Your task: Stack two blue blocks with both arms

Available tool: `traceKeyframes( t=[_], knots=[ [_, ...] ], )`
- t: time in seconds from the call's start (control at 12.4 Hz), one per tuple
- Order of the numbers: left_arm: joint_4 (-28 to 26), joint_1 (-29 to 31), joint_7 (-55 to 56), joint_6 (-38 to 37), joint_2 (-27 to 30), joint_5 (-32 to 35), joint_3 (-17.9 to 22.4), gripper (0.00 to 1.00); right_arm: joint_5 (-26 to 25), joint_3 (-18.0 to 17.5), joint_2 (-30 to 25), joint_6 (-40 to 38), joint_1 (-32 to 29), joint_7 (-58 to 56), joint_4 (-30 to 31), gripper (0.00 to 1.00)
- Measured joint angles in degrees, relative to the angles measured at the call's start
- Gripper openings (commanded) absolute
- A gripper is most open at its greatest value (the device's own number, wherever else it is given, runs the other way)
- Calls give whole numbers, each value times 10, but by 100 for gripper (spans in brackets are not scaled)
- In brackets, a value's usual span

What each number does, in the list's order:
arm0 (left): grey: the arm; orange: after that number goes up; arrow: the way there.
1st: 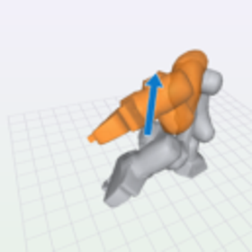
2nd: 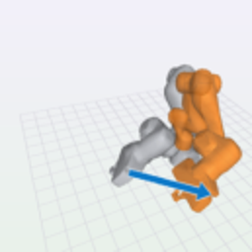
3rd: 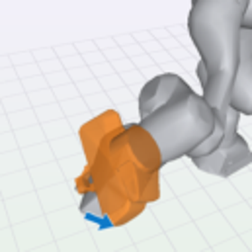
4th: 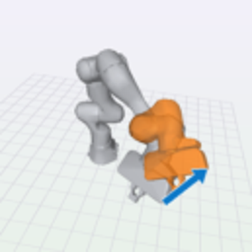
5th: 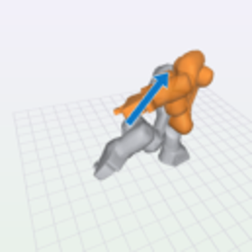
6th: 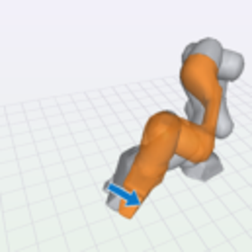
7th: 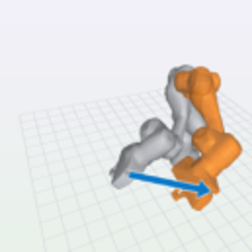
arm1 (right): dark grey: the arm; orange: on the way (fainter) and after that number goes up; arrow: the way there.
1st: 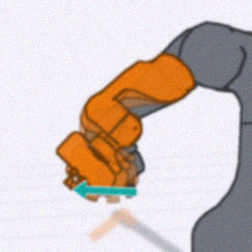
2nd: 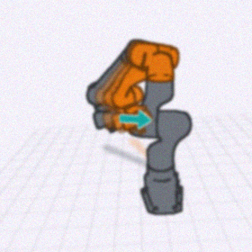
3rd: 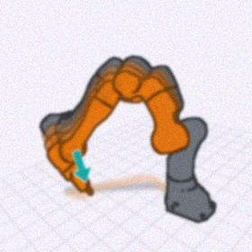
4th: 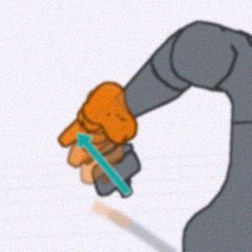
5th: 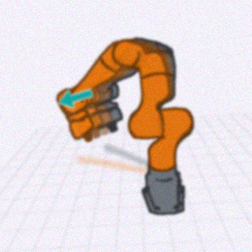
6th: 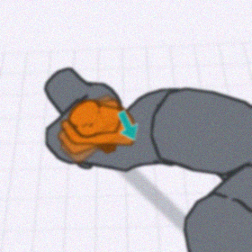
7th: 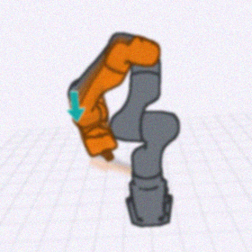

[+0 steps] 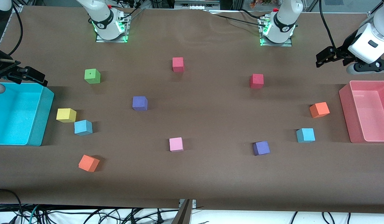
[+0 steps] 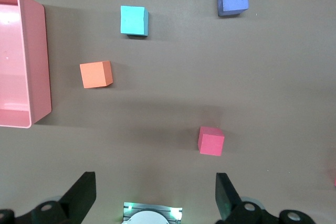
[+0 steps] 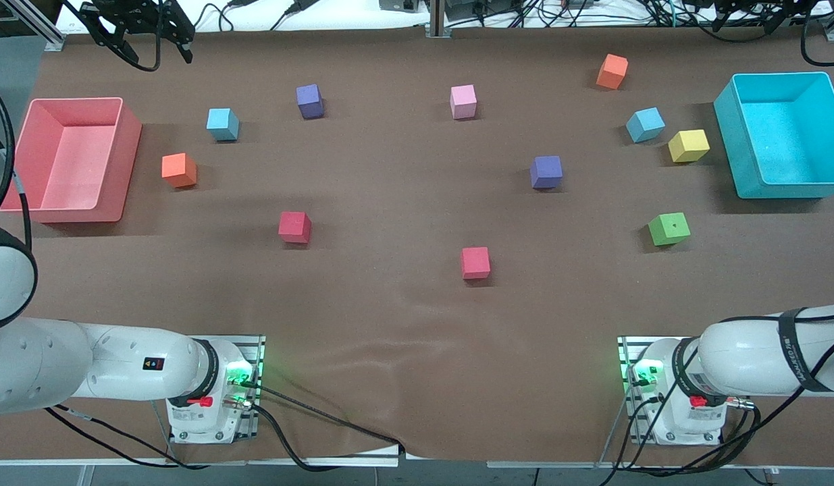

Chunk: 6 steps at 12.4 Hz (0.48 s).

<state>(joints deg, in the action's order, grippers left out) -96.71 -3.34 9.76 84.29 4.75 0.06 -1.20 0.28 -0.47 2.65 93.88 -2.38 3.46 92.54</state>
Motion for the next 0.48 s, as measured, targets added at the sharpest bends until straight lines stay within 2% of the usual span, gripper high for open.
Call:
traceKeyframes(
  t=[0.48],
  knots=[
    [3, 2, 1, -12, 0, 0, 0, 100, 0, 0, 0, 1, 0, 0, 0, 100]
  ],
)
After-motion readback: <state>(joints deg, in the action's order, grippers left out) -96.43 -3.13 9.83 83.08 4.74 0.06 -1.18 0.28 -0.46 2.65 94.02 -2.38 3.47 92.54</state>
